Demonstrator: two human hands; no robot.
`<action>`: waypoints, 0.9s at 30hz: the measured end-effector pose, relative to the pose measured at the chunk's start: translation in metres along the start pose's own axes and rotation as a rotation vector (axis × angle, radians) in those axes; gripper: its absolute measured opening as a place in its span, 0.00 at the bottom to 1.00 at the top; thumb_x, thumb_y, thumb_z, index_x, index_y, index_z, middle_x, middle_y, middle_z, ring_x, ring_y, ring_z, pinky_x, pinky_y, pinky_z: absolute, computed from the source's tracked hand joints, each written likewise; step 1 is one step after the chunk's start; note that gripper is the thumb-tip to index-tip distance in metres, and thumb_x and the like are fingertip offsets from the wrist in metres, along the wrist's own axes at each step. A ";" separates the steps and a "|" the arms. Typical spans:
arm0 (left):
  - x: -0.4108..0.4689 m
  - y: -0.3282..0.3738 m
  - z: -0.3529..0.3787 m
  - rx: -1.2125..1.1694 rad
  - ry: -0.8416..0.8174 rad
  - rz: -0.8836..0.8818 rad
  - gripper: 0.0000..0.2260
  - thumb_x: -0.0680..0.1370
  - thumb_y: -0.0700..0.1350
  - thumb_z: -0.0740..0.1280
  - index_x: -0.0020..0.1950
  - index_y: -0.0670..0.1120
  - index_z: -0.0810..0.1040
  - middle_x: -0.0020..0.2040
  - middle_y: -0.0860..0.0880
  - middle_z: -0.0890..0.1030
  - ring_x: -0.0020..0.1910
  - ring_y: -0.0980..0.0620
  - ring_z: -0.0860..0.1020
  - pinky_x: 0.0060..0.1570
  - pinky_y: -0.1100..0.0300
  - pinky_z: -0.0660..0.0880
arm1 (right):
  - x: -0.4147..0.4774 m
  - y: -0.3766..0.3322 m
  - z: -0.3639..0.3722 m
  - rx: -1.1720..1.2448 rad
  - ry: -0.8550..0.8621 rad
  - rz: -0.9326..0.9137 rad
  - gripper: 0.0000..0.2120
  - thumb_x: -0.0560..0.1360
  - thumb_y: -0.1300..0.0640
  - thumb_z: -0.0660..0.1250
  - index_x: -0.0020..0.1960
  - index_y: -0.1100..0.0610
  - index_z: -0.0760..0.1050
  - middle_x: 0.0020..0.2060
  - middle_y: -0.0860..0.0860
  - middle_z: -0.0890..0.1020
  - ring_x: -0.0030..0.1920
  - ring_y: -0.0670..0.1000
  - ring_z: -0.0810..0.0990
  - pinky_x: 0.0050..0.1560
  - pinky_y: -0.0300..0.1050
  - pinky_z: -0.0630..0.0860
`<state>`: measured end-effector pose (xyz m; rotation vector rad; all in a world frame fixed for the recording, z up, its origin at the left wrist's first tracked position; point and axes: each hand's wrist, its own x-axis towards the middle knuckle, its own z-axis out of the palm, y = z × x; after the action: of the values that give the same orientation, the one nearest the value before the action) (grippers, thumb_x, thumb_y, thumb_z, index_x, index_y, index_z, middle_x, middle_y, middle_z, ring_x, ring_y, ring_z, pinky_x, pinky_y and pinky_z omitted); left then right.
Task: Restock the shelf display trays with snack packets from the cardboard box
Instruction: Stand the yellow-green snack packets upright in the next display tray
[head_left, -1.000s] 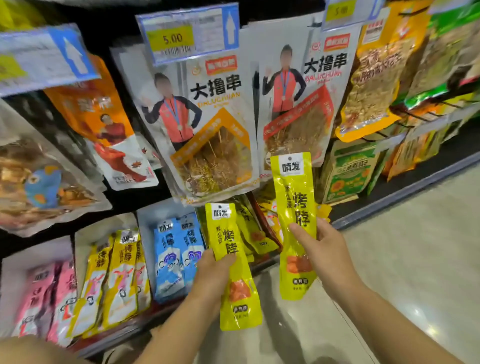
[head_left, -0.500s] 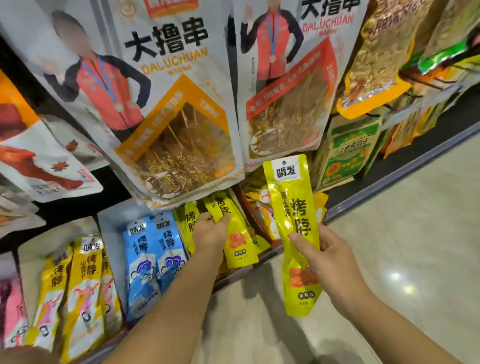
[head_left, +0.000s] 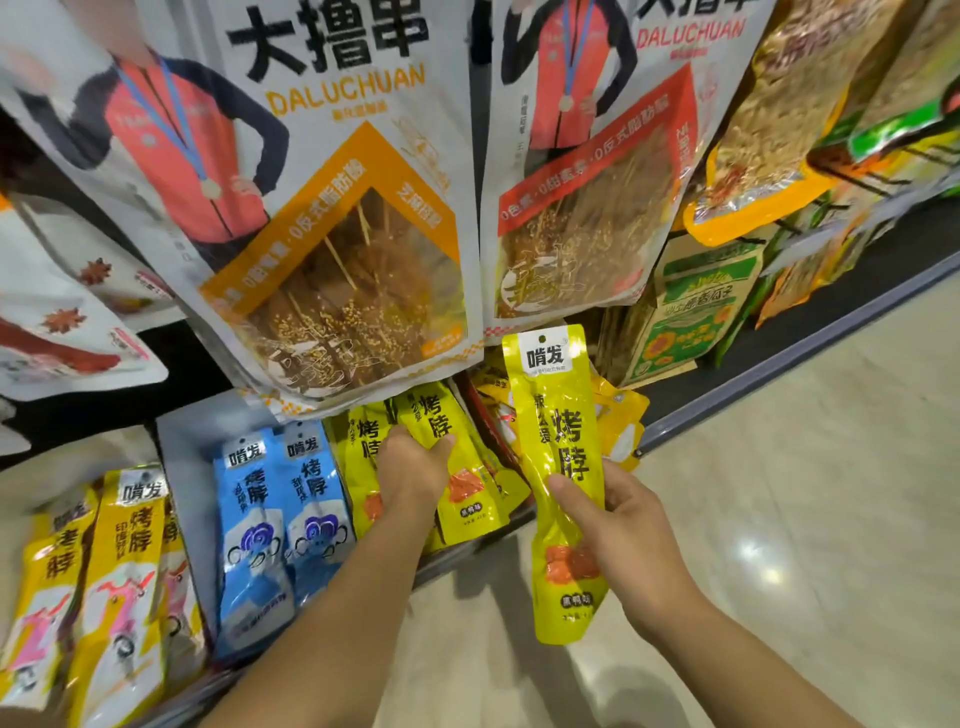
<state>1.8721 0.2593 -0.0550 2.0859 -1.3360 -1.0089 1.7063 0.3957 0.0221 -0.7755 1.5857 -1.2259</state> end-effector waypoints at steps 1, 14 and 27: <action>0.000 -0.001 -0.003 0.004 -0.017 -0.005 0.27 0.77 0.54 0.71 0.67 0.36 0.71 0.45 0.39 0.80 0.46 0.42 0.78 0.42 0.52 0.70 | 0.001 0.000 0.001 -0.006 0.004 -0.003 0.06 0.78 0.56 0.71 0.53 0.49 0.84 0.44 0.45 0.88 0.43 0.46 0.86 0.38 0.40 0.79; -0.008 -0.038 -0.070 -0.010 0.110 0.150 0.18 0.79 0.44 0.69 0.69 0.44 0.73 0.65 0.46 0.78 0.59 0.45 0.79 0.50 0.55 0.77 | 0.023 0.018 0.045 -0.084 0.001 0.098 0.05 0.78 0.55 0.71 0.52 0.47 0.84 0.45 0.42 0.88 0.47 0.46 0.87 0.50 0.47 0.82; 0.006 -0.096 -0.072 0.025 -0.042 0.044 0.23 0.80 0.39 0.64 0.75 0.51 0.69 0.64 0.48 0.81 0.57 0.45 0.80 0.52 0.54 0.77 | 0.062 0.002 0.125 -0.242 -0.198 0.270 0.23 0.79 0.54 0.70 0.71 0.56 0.71 0.60 0.49 0.80 0.53 0.51 0.77 0.56 0.42 0.70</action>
<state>1.9840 0.2938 -0.0797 2.0547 -1.4165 -1.0276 1.8018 0.2979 -0.0035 -0.7790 1.6293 -0.7498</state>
